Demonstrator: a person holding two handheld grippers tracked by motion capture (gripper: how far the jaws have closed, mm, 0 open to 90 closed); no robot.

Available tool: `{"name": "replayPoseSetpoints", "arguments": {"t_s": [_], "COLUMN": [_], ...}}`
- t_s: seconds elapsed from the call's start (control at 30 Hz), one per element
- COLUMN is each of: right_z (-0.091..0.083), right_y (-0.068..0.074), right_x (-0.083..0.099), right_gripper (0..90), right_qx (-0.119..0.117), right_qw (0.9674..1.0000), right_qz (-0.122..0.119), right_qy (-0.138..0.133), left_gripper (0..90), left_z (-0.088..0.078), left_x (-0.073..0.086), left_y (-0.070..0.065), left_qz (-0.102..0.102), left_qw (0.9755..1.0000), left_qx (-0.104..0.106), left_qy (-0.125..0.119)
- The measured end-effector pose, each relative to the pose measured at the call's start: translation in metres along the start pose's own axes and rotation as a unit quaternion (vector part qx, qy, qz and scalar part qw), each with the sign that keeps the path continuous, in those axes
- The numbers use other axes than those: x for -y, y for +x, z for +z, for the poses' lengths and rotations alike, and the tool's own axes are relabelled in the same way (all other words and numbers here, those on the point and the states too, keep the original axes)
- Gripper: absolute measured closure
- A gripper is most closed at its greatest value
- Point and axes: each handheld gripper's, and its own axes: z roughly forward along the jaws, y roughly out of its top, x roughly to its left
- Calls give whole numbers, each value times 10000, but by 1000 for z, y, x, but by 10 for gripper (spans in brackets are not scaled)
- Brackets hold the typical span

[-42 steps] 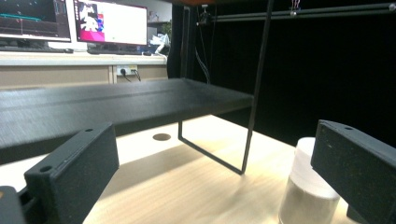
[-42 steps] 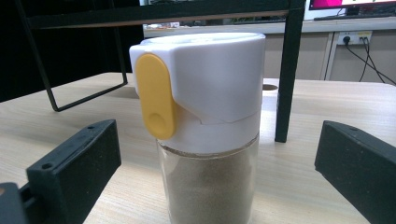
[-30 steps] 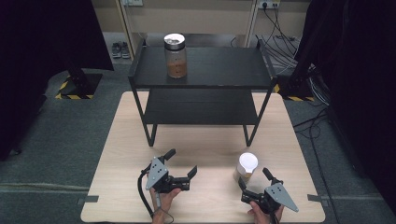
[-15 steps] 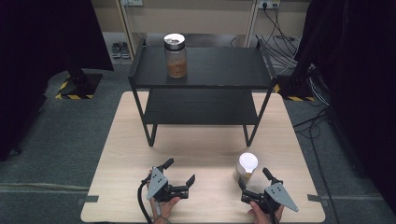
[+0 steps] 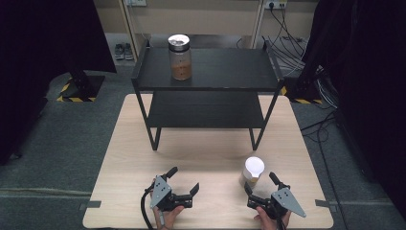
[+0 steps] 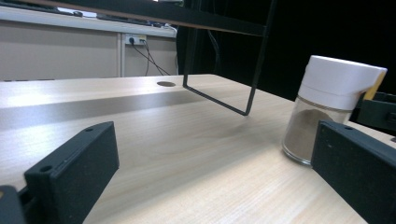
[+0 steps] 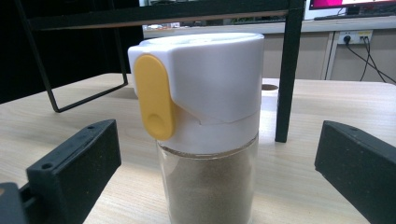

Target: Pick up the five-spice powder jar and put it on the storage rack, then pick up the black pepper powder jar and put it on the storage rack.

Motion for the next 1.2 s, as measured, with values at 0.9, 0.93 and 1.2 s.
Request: {"name": "replayPoseSetpoints", "arguments": {"t_s": [0.9, 0.93, 1.2], "right_z": [0, 0, 0], "right_y": [-2, -2, -2], "right_x": [0, 0, 0], "right_gripper": [4, 4, 4], "right_qx": [-26, -26, -35], "right_qw": [10000, 10000, 10000], "right_qz": [46, 39, 42], "right_qy": [-1, 0, 4], "left_gripper": [4, 5, 4], "left_z": [0, 0, 0], "left_x": [0, 0, 0], "left_y": [3, 3, 3], "left_qz": [-23, -31, -33], "left_qw": [9999, 9999, 9999], "left_qx": [121, 123, 125], "left_qy": [76, 77, 78]}}
